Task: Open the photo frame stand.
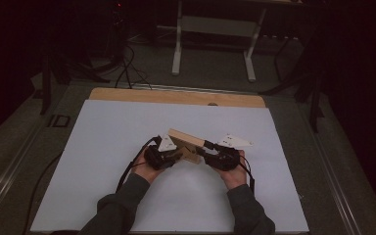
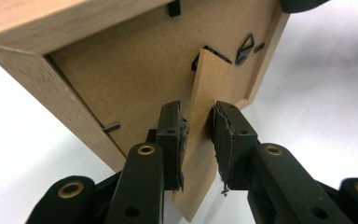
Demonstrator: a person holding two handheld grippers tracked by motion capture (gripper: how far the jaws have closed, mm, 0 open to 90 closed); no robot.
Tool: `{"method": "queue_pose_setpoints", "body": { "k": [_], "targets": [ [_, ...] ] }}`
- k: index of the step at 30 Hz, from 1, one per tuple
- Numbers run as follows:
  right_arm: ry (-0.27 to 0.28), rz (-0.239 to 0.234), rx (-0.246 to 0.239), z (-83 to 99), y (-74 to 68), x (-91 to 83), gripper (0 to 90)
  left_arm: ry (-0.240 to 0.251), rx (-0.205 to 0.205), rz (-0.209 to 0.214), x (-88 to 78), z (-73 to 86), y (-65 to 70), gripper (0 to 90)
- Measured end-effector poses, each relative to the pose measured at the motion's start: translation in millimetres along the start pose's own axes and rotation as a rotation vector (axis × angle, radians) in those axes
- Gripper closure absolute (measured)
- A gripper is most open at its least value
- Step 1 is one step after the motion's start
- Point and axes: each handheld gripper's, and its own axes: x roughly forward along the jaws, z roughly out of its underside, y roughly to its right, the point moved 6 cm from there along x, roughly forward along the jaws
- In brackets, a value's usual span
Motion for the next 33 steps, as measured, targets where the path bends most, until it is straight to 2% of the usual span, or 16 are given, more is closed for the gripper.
{"method": "queue_pose_setpoints", "body": {
  "k": [5,16,23,28,29,30,33],
  "targets": [
    [0.0,-0.002,-0.002,0.2,-0.9,0.1,57.9,0.009,0.013,0.001,-1.1,-3.4,-2.1,74.0],
    [-0.002,-0.014,-0.016,1.5,-3.4,-1.2,57.4,0.008,-0.021,0.04,-4.0,-2.0,-0.9,75.4],
    [-0.025,-0.035,-0.035,4.7,-7.8,3.3,53.4,0.005,-0.024,0.063,-6.6,2.6,1.4,76.3],
    [-0.04,-0.037,-0.073,6.0,-12.3,8.1,52.2,0.002,-0.021,0.075,-7.3,5.4,2.4,76.3],
    [-0.042,-0.035,-0.086,5.8,-13.9,9.1,52.4,0.001,-0.009,0.07,-7.7,5.3,2.3,76.3],
    [-0.047,0.005,-0.129,5.7,-16.6,11.2,54.2,0.007,-0.01,0.064,-7.2,4.5,2.6,77.1],
    [-0.048,0.05,-0.163,6.1,-16.7,11.6,55.9,0.01,0.0,0.054,-6.4,3.0,1.7,77.3]
  ]
}}
